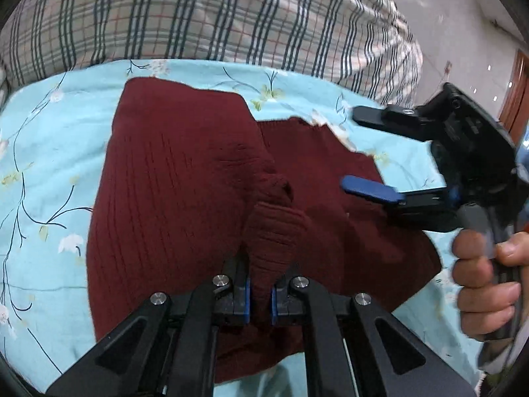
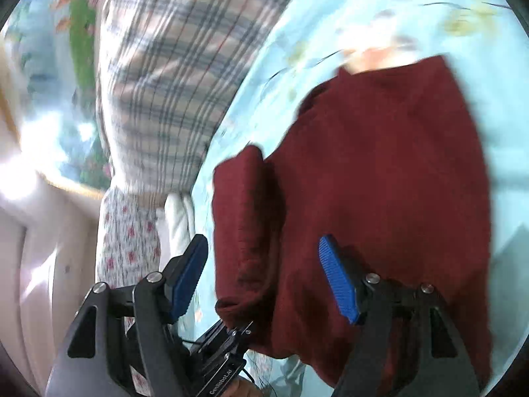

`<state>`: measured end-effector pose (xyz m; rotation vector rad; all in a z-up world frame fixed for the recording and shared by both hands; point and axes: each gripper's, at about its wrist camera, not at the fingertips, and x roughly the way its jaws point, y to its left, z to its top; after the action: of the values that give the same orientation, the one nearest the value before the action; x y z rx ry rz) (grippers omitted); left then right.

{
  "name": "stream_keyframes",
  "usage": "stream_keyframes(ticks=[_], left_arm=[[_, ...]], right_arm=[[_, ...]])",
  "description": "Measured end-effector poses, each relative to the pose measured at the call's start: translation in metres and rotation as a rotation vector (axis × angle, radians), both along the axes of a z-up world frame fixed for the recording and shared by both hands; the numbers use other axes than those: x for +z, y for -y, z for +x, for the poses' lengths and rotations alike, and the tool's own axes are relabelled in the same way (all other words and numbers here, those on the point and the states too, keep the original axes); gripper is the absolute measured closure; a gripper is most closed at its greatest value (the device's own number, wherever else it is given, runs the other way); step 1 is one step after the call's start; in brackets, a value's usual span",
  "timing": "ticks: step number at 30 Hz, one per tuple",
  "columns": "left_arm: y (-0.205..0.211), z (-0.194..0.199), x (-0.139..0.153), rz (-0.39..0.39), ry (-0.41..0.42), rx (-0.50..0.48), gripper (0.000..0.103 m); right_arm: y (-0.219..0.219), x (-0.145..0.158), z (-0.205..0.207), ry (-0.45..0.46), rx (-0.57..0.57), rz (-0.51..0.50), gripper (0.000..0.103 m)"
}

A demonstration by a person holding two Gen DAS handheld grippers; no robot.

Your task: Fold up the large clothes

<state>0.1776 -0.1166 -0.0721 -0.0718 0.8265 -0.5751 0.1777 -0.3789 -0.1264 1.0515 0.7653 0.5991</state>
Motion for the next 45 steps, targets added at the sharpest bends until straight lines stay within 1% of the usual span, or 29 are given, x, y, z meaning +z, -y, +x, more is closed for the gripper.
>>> stream_keyframes(ticks=[2,4,6,8,9,10,11,12,13,14,16,19,20,22,23,25,29,30,32,34,36,37,39,40,41,42,43,45], left_arm=[[-0.006,0.001,0.005,-0.023,0.002,0.0,0.097],[-0.006,0.002,0.01,-0.033,0.009,-0.006,0.097],[-0.01,-0.001,0.013,-0.038,0.014,-0.011,0.097],[-0.012,-0.005,0.015,-0.04,0.018,-0.018,0.096],[-0.011,-0.006,0.014,-0.036,0.02,-0.021,0.096],[-0.015,-0.008,0.014,-0.032,0.02,-0.023,0.096],[-0.019,-0.011,0.013,-0.023,0.021,-0.02,0.096],[-0.016,-0.01,0.013,-0.014,0.022,-0.014,0.096],[-0.016,-0.01,0.015,-0.017,0.017,-0.017,0.096],[-0.017,-0.012,0.021,-0.036,0.015,-0.027,0.096],[-0.01,-0.014,0.035,-0.072,0.025,-0.053,0.096],[0.011,-0.025,0.055,-0.121,0.037,-0.113,0.095],[0.023,-0.03,0.059,-0.129,0.038,-0.139,0.095],[0.046,-0.037,0.059,-0.126,0.036,-0.185,0.094],[0.056,-0.039,0.056,-0.119,0.032,-0.202,0.093],[0.079,-0.041,0.04,-0.091,0.001,-0.234,0.093],[0.101,-0.038,0.003,-0.029,-0.081,-0.249,0.093],[0.102,-0.039,-0.003,-0.021,-0.089,-0.249,0.093],[0.101,-0.042,-0.004,-0.016,-0.084,-0.254,0.093],[0.097,-0.043,0.002,-0.016,-0.095,-0.264,0.092],[0.09,-0.047,0.012,-0.03,-0.107,-0.273,0.083],[0.082,-0.051,0.02,-0.044,-0.105,-0.274,0.074],[0.065,-0.059,0.038,-0.066,-0.078,-0.265,0.046],[0.055,-0.062,0.046,-0.066,-0.051,-0.245,0.039],[0.044,-0.065,0.054,-0.055,-0.023,-0.215,0.028],[0.037,-0.064,0.057,-0.046,-0.014,-0.195,0.021],[0.027,-0.063,0.061,-0.036,-0.011,-0.162,0.021],[0.013,-0.055,0.063,-0.023,-0.022,-0.113,0.02]], right_arm=[[-0.019,0.007,0.018,0.004,0.042,-0.049,0.032],[-0.037,0.008,0.038,-0.024,0.08,-0.111,0.032],[-0.055,0.004,0.057,-0.057,0.131,-0.134,0.031],[-0.073,0.004,0.072,-0.052,0.17,-0.155,0.032],[-0.082,0.005,0.08,-0.05,0.189,-0.169,0.038],[-0.09,0.006,0.085,-0.044,0.21,-0.167,0.052],[-0.095,0.006,0.089,-0.049,0.23,-0.156,0.08],[-0.096,0.007,0.09,-0.049,0.228,-0.156,0.082],[-0.093,0.013,0.086,-0.027,0.222,-0.16,0.083],[-0.087,0.02,0.078,0.003,0.215,-0.155,0.086],[-0.067,0.038,0.058,0.065,0.185,-0.139,0.086],[-0.03,0.064,0.031,0.133,0.117,-0.167,0.087],[-0.021,0.068,0.026,0.137,0.097,-0.178,0.087],[0.005,0.069,0.013,0.127,0.042,-0.236,0.087],[0.014,0.065,0.01,0.109,0.021,-0.256,0.087],[0.035,0.045,0.006,0.056,-0.008,-0.292,0.087],[0.046,0.001,0.012,-0.048,-0.014,-0.335,0.087],[0.045,-0.006,0.013,-0.054,-0.012,-0.332,0.087],[0.046,-0.015,0.013,-0.046,-0.018,-0.3,0.087],[0.046,-0.013,0.012,-0.036,-0.027,-0.299,0.087],[0.048,-0.003,0.007,-0.013,-0.052,-0.318,0.087],[0.052,0.003,0.003,0.001,-0.066,-0.322,0.087],[0.059,0.01,-0.004,0.009,-0.103,-0.335,0.087],[0.061,0.009,-0.006,-0.006,-0.117,-0.372,0.087],[0.059,0.007,-0.005,-0.026,-0.119,-0.409,0.087],[0.057,0.002,-0.002,-0.05,-0.103,-0.428,0.087],[0.054,-0.006,0.0,-0.072,-0.081,-0.426,0.086],[0.055,-0.006,-0.003,-0.069,-0.085,-0.417,0.081]])
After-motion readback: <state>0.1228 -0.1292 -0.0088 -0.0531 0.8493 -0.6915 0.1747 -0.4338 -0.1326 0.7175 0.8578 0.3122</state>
